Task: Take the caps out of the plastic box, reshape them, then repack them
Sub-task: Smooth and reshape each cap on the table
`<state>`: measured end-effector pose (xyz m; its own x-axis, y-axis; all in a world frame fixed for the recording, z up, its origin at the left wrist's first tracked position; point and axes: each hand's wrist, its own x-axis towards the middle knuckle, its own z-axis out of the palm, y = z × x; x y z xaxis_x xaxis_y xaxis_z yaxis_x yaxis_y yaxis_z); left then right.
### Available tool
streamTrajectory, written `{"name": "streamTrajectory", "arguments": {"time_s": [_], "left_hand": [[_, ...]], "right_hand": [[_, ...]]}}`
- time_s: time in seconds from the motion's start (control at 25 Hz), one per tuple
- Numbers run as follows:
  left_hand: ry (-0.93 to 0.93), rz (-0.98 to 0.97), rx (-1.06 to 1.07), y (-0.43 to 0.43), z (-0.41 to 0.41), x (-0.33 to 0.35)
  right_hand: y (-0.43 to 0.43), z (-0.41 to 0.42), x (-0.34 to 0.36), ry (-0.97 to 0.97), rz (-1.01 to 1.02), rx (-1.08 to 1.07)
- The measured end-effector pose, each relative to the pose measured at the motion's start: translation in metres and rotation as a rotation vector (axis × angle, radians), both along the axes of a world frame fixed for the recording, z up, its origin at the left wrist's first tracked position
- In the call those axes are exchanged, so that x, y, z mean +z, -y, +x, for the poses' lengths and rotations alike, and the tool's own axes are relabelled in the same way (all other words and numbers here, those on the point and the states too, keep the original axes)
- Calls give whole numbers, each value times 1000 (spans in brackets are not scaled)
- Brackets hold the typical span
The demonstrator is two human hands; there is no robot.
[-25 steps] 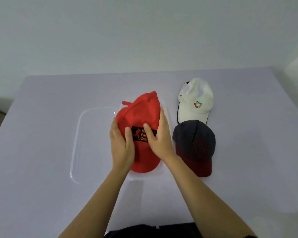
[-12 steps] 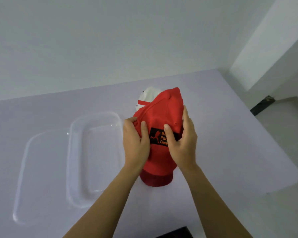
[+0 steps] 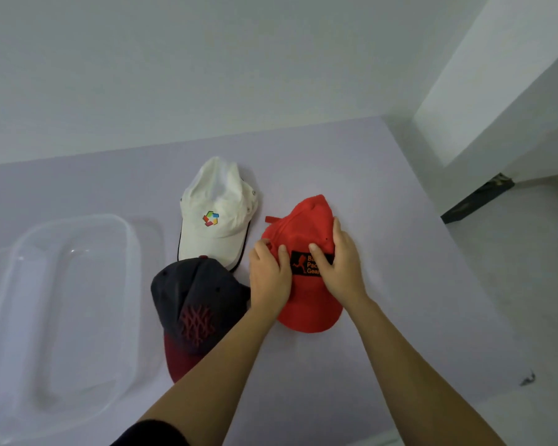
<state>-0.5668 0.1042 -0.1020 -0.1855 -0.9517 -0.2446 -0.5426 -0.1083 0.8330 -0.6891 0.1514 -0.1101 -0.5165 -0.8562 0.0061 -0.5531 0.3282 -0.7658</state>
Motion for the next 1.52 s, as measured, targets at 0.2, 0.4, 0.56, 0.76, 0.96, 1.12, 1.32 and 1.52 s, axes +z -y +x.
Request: {"name": "streamTrajectory", "arguments": {"time_s": [0.2,0.4,0.56,0.76,0.96,1.12,1.32,1.52], "left_hand": [[289,109,-149,2,-10,-39],[268,49,-147,2,1,-24],[94,-191,-155,-6,47,15],[226,-71,172,18,138,18],[170,263,34,27,166,4],[-138,433,-6,16,175,17],[22,179,-203,12,188,53],[-53,-187,-7,2,169,81]], "right_hand": [[10,-21,-34,86,221,80],[9,-6,-31,-11,182,-93],[-8,33,-2,-113,-225,-191],[-19,114,4,244,-11,296],[0,146,-8,432,306,182],[-1,141,2,509,357,236],[-15,130,36,511,160,290],[-10,147,60,595,-38,98]]}}
